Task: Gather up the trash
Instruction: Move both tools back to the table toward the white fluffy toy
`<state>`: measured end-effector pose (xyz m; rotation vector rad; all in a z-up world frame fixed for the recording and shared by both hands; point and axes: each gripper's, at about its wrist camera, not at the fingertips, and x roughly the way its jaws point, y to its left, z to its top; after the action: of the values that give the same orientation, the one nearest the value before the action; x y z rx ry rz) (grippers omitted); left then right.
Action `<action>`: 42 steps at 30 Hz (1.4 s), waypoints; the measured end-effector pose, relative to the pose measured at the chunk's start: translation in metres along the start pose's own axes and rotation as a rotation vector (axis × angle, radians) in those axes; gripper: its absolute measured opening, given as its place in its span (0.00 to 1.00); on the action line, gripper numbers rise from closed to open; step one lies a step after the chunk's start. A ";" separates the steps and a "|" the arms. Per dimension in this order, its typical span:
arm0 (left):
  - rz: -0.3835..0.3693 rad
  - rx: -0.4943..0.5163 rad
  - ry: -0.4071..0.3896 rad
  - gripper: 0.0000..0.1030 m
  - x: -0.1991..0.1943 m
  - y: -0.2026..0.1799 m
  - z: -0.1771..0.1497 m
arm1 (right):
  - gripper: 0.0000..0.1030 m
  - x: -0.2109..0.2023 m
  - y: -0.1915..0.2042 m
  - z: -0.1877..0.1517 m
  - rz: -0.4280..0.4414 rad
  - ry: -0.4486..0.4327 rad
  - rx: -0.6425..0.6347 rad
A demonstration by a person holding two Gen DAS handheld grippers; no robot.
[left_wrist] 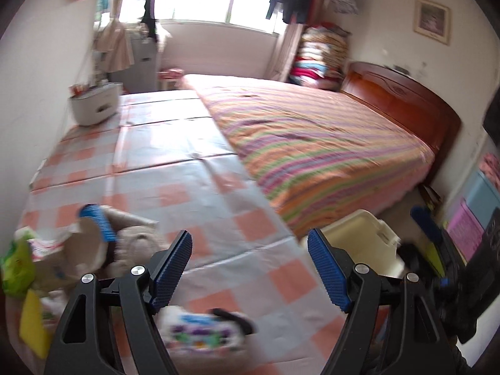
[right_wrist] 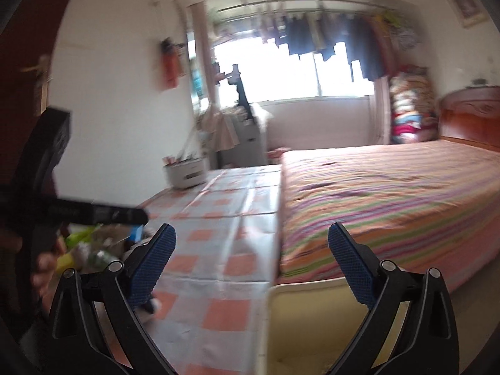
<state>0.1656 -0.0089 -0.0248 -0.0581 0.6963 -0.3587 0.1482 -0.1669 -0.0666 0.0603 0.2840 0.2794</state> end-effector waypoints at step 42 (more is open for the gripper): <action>0.277 -0.181 0.033 0.83 -0.081 0.198 -0.032 | 0.89 0.118 0.146 -0.059 0.285 0.510 -0.340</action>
<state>0.1480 0.2066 -0.0337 -0.1257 0.7573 -0.0308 0.2016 0.0073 -0.1403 -0.3137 0.7328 0.6240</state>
